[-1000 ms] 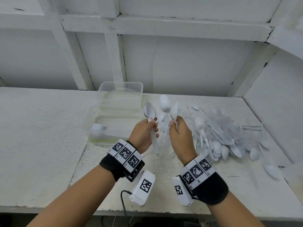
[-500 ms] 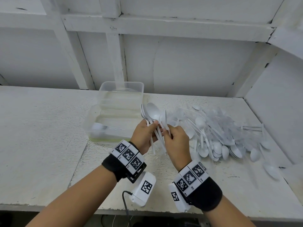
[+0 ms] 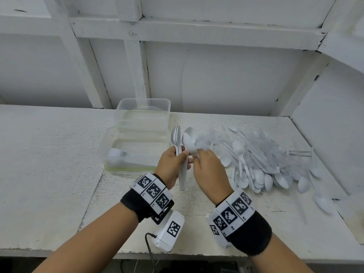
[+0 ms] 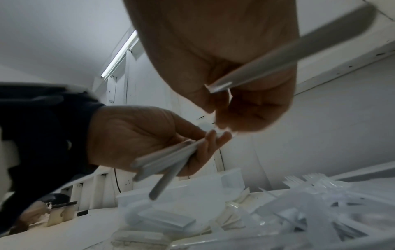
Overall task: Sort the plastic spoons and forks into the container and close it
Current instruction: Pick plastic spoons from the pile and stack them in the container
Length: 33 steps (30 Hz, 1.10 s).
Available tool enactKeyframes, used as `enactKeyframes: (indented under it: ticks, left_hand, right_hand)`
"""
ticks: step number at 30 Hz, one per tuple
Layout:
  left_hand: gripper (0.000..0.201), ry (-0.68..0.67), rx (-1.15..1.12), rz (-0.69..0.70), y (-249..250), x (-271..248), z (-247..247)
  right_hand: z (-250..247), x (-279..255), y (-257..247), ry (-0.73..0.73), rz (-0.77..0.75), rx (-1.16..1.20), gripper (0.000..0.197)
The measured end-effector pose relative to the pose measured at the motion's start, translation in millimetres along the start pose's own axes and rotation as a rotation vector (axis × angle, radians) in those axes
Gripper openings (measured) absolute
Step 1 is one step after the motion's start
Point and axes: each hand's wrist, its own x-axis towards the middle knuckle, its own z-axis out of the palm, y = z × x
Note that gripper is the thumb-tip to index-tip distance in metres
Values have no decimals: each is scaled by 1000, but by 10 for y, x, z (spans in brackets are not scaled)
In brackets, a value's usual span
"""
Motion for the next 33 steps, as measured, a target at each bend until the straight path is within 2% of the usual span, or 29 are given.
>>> enactKeyframes:
  ticks: [2, 4, 6, 10, 14, 19, 23, 27, 31, 33]
  left_hand:
    - [16, -5, 8, 22, 1, -4, -18]
    - [11, -6, 5, 35, 6, -18, -38]
    - [9, -14, -6, 40, 4, -27, -43]
    - [14, -19, -13, 42, -13, -36, -8]
    - [17, -50, -6, 50, -4, -52, 27]
    - [8, -72, 0, 57, 21, -91, 28]
    - [13, -91, 42, 49, -1, -70, 0]
    - [17, -111, 95, 47, 4, -50, -35]
    - [12, -165, 155, 79, 19, -87, -53]
    - [13, -169, 202, 90, 10, -95, -55]
  right_hand:
    - [-58, 19, -17, 40, 52, 169, 34]
    - [-115, 45, -36, 23, 120, 331, 43]
    - [-108, 94, -11, 36, 155, 437, 41]
    - [42, 198, 65, 169, 160, 317, 28]
    - [94, 199, 35, 197, 159, 297, 23]
    - [118, 207, -27, 157, 167, 203, 33]
    - [102, 238, -23, 93, 182, 115, 40]
    - [111, 299, 33, 37, 178, 223, 33]
    - [28, 377, 76, 98, 225, 549, 17]
    - [0, 412, 106, 132, 251, 613, 22]
